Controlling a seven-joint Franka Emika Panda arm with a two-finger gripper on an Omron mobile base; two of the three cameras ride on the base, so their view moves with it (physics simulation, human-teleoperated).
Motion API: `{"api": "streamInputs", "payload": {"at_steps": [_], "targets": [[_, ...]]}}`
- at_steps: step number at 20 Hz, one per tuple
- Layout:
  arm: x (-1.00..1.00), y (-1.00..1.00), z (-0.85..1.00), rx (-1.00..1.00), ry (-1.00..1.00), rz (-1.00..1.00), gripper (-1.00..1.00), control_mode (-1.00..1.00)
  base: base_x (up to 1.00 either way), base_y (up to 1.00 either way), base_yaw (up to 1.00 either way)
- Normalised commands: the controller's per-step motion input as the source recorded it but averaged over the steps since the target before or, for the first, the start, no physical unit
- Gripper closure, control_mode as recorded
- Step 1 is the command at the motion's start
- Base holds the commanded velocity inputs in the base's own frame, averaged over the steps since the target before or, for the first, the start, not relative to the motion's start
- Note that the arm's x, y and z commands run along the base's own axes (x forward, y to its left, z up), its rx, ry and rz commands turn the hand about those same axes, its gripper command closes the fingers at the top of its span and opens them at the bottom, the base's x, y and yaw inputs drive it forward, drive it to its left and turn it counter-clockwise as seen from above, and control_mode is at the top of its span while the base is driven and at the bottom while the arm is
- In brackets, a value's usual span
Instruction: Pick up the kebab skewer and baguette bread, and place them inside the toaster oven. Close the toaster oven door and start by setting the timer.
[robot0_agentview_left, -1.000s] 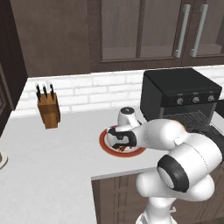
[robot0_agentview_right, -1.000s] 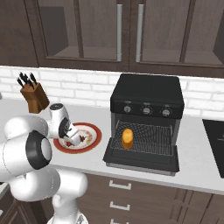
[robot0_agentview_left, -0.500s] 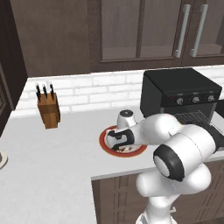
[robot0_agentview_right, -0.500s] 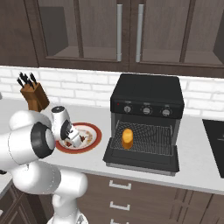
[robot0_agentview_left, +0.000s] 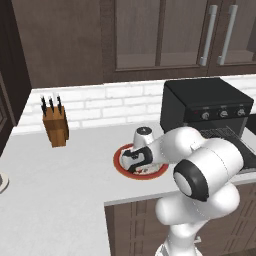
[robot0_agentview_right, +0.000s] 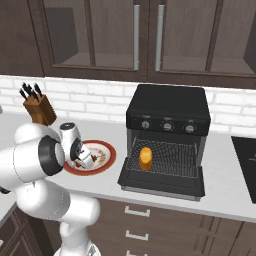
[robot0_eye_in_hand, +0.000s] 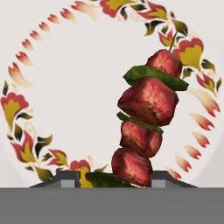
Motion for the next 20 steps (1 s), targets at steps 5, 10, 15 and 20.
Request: {"api": "streamInputs", "payload": {"at_steps": [5,10,15,20], "targets": [[0.00,0.00,-0.01,0.02,0.03,0.00,1.00,-1.00,0.00,0.00,0.00],[-0.30,-0.55,0.68,0.04,0.00,0.03,1.00,-1.00,0.00,0.00,0.00],[-0.82,-0.92,1.00,0.01,0.00,0.13,1.00,-1.00,0.00,0.00,0.00],[-0.79,-1.00,0.96,0.00,0.00,0.20,1.00,-1.00,0.00,0.00,0.00]]}}
